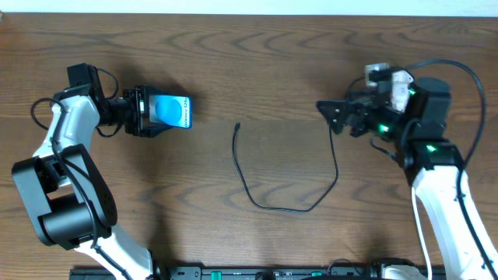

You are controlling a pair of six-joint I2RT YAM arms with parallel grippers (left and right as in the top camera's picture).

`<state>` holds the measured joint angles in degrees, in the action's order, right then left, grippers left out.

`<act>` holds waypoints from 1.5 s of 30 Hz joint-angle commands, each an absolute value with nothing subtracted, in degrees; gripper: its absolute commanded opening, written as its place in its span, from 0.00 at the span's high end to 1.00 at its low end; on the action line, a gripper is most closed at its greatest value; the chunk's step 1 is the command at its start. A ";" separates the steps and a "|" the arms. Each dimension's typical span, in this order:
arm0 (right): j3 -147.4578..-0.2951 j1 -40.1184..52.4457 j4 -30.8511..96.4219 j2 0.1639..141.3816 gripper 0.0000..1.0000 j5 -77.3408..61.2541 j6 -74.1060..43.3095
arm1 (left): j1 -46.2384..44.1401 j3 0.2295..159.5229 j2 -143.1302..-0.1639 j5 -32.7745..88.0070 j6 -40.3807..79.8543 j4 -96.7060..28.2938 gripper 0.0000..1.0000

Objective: Plug charger to phone and switch on socket
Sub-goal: 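Move the right gripper from rest toward the black cable's USB-C end, then lower the right gripper and grasp the cable's USB-C plug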

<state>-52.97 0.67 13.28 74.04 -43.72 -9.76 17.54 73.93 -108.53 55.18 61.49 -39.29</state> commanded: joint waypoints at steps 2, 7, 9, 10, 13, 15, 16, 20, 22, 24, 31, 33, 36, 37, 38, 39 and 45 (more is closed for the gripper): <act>-58.02 5.58 13.63 78.61 0.01 -45.36 -11.68 | 17.82 74.39 -107.44 56.53 61.19 -38.83 0.35; -65.39 10.74 17.47 86.65 0.01 -45.39 -12.23 | 17.82 74.39 -107.44 56.29 61.21 -38.02 0.35; -68.99 12.69 19.64 90.39 0.01 -45.39 -12.21 | 17.82 74.39 -107.44 56.29 61.21 -37.98 0.35; -70.76 13.58 20.71 92.23 0.01 -45.36 -12.21 | 17.82 74.39 -107.44 56.29 61.19 -38.00 0.35; -75.64 16.23 23.05 97.67 0.01 -45.36 -12.23 | 17.82 74.39 -107.44 56.29 61.19 -38.00 0.35; -77.89 17.80 23.59 100.97 0.01 -45.36 -12.91 | 17.82 74.39 -107.44 56.29 61.19 -38.00 0.35; -78.48 18.46 23.55 102.26 0.01 -45.39 -12.91 | 17.82 74.39 -107.44 56.29 61.19 -38.00 0.35; -79.05 21.41 21.23 106.87 0.01 -45.36 -12.82 | 17.82 74.39 -107.44 56.29 61.19 -38.00 0.35; -79.05 22.22 20.71 108.16 0.01 -44.51 -12.82 | 17.82 74.39 -107.44 56.29 61.17 -38.02 0.35; -79.02 22.72 20.56 109.10 0.01 -43.72 -12.84 | 17.82 74.39 -107.44 56.10 61.19 -38.02 0.35; -78.96 23.42 20.34 109.75 0.06 -40.71 -16.60 | 17.82 74.39 -107.44 55.88 61.17 -38.02 0.35; -78.96 23.97 21.10 109.93 0.13 -36.99 -21.63 | 17.82 74.39 -107.44 55.83 61.17 -38.00 0.35; -78.96 24.75 22.11 111.00 0.31 -33.78 -31.09 | 17.82 74.39 -107.44 55.22 61.17 -38.02 0.35; -78.96 25.06 22.09 111.61 0.35 -33.74 -33.80 | 17.82 74.39 -107.44 54.76 61.17 -38.04 0.35; -78.96 25.41 22.02 112.09 0.38 -33.74 -36.32 | 17.82 74.39 -107.44 54.54 61.14 -38.02 0.35; -78.96 25.76 21.78 112.84 0.39 -33.54 -38.26 | 17.82 74.39 -107.44 54.50 61.17 -38.04 0.35; -78.96 27.46 21.71 115.59 0.45 -33.54 -43.86 | 17.82 74.39 -107.44 54.52 61.17 -38.02 0.35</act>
